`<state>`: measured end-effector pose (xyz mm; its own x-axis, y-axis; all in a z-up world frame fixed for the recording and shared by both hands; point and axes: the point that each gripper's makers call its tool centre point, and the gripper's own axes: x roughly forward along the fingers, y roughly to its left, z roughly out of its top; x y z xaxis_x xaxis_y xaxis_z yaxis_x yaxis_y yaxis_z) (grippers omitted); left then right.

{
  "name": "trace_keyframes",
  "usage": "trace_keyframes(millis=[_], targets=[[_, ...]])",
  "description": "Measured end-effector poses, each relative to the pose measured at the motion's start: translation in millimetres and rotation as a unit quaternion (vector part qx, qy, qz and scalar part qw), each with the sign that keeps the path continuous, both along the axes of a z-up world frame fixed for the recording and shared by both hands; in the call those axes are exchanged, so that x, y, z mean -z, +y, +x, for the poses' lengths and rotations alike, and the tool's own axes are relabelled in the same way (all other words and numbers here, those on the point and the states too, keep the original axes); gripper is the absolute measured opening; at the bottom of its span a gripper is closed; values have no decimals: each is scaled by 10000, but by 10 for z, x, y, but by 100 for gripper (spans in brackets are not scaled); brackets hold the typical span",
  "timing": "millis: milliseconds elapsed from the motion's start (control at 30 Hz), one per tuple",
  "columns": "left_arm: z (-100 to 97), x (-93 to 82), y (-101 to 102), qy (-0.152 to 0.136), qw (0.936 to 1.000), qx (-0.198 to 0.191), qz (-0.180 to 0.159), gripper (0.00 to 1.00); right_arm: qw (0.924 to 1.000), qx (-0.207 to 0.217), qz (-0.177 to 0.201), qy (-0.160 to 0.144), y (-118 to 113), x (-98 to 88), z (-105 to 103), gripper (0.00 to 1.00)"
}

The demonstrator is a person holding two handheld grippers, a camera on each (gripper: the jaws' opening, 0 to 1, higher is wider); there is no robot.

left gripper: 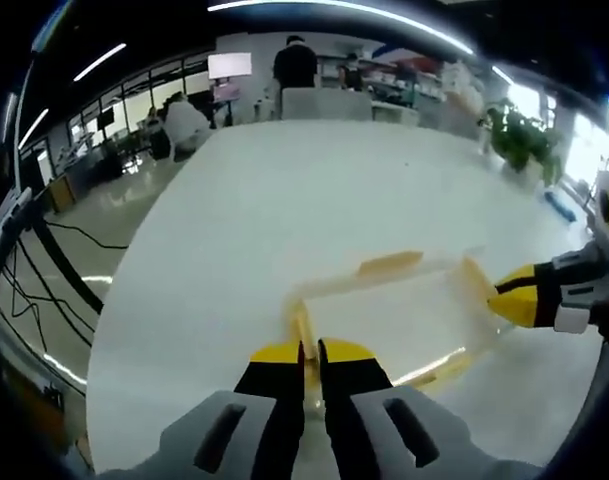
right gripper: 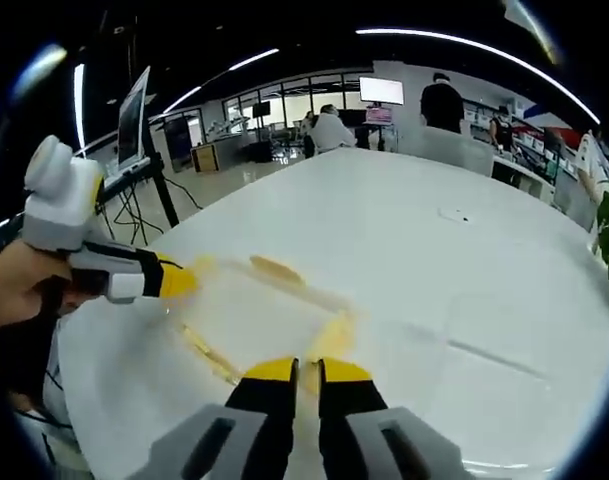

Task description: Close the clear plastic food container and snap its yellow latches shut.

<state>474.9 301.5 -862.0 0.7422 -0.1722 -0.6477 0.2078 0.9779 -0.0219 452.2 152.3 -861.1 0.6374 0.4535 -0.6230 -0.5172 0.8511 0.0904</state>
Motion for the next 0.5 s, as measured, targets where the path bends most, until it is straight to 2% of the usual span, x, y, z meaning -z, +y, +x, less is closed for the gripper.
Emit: trace_keyframes(millis=[167, 233, 500], targets=[[-62, 4, 3, 77, 10000, 5, 27, 2, 10000, 2, 42, 18, -3, -23, -33, 3], [-86, -2, 25, 99, 9999, -2, 90, 2, 9996, 73, 290, 12, 15, -76, -27, 3], [-201, -74, 37, 160, 9998, -25, 82, 3, 9996, 21, 296, -35, 38, -162, -55, 2]])
